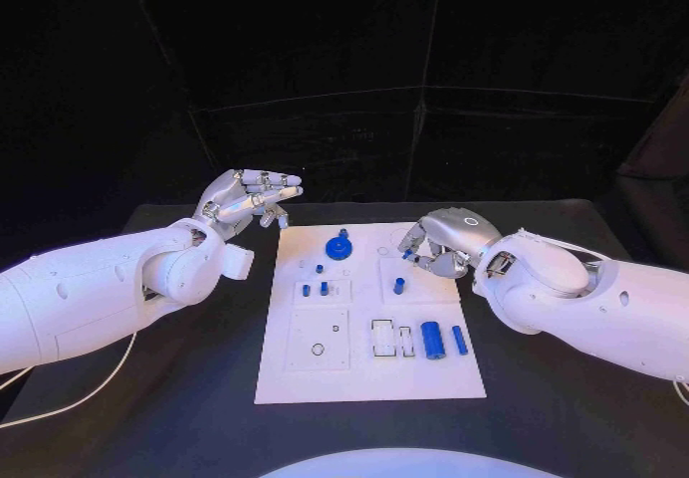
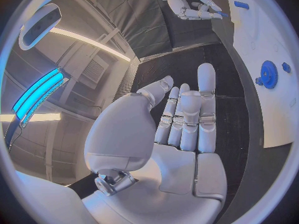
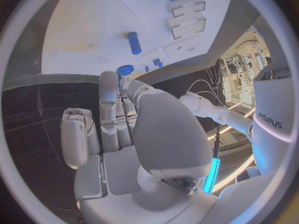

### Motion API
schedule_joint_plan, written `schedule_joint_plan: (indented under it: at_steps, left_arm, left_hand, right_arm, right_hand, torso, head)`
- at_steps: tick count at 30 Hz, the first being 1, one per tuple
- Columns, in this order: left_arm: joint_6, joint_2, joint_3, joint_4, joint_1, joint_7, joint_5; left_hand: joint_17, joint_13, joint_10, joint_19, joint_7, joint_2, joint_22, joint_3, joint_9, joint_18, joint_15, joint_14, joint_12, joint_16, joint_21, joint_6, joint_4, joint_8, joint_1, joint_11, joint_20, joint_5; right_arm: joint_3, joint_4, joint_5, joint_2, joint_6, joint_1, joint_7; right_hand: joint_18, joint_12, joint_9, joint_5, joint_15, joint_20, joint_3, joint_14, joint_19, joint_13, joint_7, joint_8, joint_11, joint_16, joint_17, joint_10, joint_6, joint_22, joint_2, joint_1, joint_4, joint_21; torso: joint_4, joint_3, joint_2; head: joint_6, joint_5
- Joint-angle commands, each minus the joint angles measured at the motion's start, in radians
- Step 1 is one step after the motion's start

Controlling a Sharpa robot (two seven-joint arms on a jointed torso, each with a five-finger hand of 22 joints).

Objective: Assemble the parts on the task board

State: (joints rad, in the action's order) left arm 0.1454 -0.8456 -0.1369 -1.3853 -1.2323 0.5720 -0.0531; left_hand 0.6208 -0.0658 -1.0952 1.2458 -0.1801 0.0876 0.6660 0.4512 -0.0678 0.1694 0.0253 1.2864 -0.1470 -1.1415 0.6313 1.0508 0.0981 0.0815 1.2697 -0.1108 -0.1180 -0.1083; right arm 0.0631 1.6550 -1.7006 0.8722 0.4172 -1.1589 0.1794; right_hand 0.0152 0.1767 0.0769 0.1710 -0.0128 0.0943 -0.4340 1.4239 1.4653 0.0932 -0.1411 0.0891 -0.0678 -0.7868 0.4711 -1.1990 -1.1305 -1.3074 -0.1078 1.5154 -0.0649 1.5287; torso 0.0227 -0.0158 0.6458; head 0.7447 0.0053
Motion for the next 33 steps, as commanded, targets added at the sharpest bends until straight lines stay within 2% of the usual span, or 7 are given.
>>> schedule_joint_plan:
  at_steps: [1,5,8,13,19,25,33]
  left_arm:
    - [-0.013,0.003,0.001,0.0,-0.002,0.006,0.006]
    - [-0.014,0.008,0.001,-0.002,-0.002,0.006,0.006]
    - [-0.015,0.011,0.001,-0.005,-0.002,0.007,0.006]
    - [-0.014,0.015,0.001,-0.012,-0.002,0.005,0.016]
    - [-0.014,0.019,0.001,-0.02,-0.002,0.004,0.02]
    - [-0.014,0.02,0.001,-0.024,-0.003,0.004,0.021]
    - [-0.014,0.022,0.001,-0.025,-0.004,0.003,0.021]
  left_hand:
    - [-0.001,0.0,0.001,-0.005,-0.005,0.002,-0.001,-0.007,0.001,0.013,-0.003,-0.007,-0.006,0.007,-0.005,-0.003,-0.001,-0.004,-0.009,-0.003,0.0,0.005]
    - [-0.001,0.0,0.001,-0.005,-0.005,0.002,-0.001,-0.007,0.001,0.013,-0.003,-0.007,-0.006,0.007,-0.005,-0.003,-0.001,-0.004,-0.009,-0.003,0.0,0.005]
    - [-0.002,0.0,0.002,-0.005,-0.006,0.002,-0.002,-0.008,0.001,0.013,-0.003,-0.008,-0.006,0.007,-0.006,-0.004,-0.001,-0.004,-0.009,-0.003,-0.001,0.006]
    - [-0.002,0.0,0.002,-0.005,-0.006,0.002,-0.002,-0.008,0.001,0.013,-0.003,-0.008,-0.006,0.007,-0.006,-0.004,-0.001,-0.004,-0.009,-0.003,-0.001,0.006]
    - [-0.002,0.0,0.003,-0.005,-0.006,0.002,-0.002,-0.009,0.001,0.013,-0.003,-0.008,-0.006,0.007,-0.007,-0.004,-0.001,-0.004,-0.009,-0.003,-0.001,0.006]
    - [-0.002,0.0,0.003,-0.005,-0.006,0.002,-0.002,-0.009,0.001,0.013,-0.003,-0.008,-0.006,0.007,-0.007,-0.004,-0.001,-0.004,-0.009,-0.003,-0.001,0.006]
    - [-0.002,0.0,0.003,-0.005,-0.006,0.002,-0.002,-0.009,0.001,0.013,-0.003,-0.008,-0.006,0.007,-0.007,-0.004,-0.001,-0.004,-0.009,-0.003,-0.001,0.006]
  right_arm:
    - [-0.001,0.036,0.034,-0.012,0.035,-0.002,-0.017]
    - [0.001,0.059,0.042,-0.065,0.007,0.002,-0.029]
    - [0.003,0.059,0.033,-0.106,-0.011,0.022,-0.035]
    - [0.009,0.031,0.013,-0.164,-0.042,0.058,-0.041]
    - [0.019,0.003,-0.007,-0.203,-0.096,0.08,-0.03]
    - [0.037,-0.015,-0.023,-0.224,-0.128,0.087,-0.018]
    - [0.043,-0.029,-0.04,-0.242,-0.155,0.094,-0.014]
  right_hand:
    - [-0.001,-0.003,-0.001,-0.002,-0.006,-0.006,-0.005,0.001,0.082,0.0,-0.002,-0.004,0.0,-0.003,0.0,-0.006,-0.003,-0.207,-0.002,-0.009,0.002,0.003]
    - [-0.001,-0.004,-0.001,-0.001,-0.006,-0.006,-0.007,0.001,0.082,-0.001,-0.003,-0.005,0.0,-0.003,0.0,-0.006,-0.003,-0.207,-0.003,-0.011,0.004,0.003]
    - [-0.001,-0.006,-0.002,0.0,-0.006,-0.006,-0.011,0.001,0.081,-0.001,-0.004,-0.006,-0.001,-0.003,0.0,-0.005,-0.001,-0.205,-0.004,-0.013,0.006,0.002]
    - [0.0,-0.008,-0.002,0.001,-0.005,-0.006,-0.014,0.001,0.081,-0.002,-0.005,-0.008,-0.002,-0.003,0.0,-0.003,0.0,-0.204,-0.004,-0.014,0.009,0.001]
    - [0.0,-0.009,-0.003,0.001,-0.005,-0.006,-0.016,0.001,0.081,-0.002,-0.005,-0.009,-0.002,-0.003,0.0,-0.003,0.001,-0.204,-0.005,-0.015,0.011,0.001]
    - [0.0,-0.01,-0.003,0.0,-0.005,-0.006,-0.018,0.001,0.08,-0.003,-0.006,-0.01,-0.003,-0.003,0.0,-0.002,0.002,-0.204,-0.006,-0.017,0.013,0.001]
    - [0.0,-0.012,-0.003,-0.002,-0.004,-0.005,-0.019,0.001,0.08,-0.003,-0.007,-0.011,-0.004,-0.003,0.0,-0.001,0.003,-0.204,-0.007,-0.021,0.014,0.001]
  torso:
    - [-0.0004,0.0004,0.001]
    - [0.002,0.0023,0.002]
    - [0.0009,0.0019,0.002]
    - [0.0022,0.0013,0.003]
    - [0.0006,0.0028,0.004]
    - [0.0011,0.001,0.002]
    - [0.0004,0.001,0.002]
  head:
    - [0.001,0.015]
    - [0.009,0.025]
    - [0.011,0.033]
    - [0.02,0.048]
    - [0.033,0.065]
    - [0.044,0.077]
    - [0.055,0.087]
